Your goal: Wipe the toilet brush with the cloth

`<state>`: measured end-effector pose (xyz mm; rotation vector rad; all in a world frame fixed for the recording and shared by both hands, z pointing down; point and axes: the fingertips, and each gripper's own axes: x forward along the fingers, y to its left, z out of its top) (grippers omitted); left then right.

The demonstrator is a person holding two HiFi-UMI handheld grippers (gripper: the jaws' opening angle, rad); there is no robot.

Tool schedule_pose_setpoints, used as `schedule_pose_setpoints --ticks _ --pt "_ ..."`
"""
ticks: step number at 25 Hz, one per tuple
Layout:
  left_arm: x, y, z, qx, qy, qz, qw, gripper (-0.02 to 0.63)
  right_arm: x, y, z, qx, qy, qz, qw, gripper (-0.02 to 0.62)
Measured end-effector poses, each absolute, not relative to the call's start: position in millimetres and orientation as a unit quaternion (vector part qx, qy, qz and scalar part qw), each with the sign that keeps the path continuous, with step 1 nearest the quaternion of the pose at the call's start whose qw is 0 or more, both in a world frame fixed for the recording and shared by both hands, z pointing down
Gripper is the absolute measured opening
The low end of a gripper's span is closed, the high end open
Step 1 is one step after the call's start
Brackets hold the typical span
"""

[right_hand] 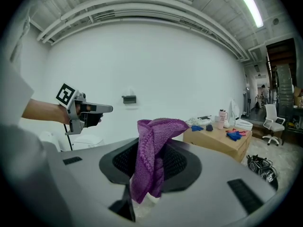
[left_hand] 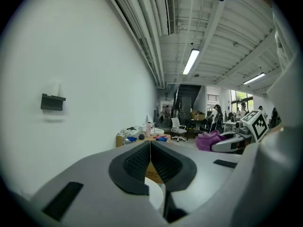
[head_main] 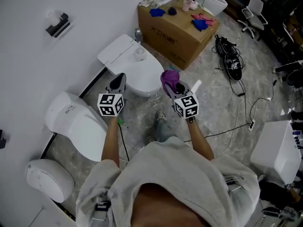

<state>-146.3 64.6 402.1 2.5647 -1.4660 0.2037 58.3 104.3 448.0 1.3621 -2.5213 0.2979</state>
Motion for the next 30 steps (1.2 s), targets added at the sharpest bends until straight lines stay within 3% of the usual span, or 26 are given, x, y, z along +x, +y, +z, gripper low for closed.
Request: schedule_pose_setpoints --ticks 30 --pt "-113.9 -201.7 444.9 0.842 -0.514 0.127 0.101 0.021 41.8 -160.7 495.6 0.375 -0.905 0.145 0.141 0.129"
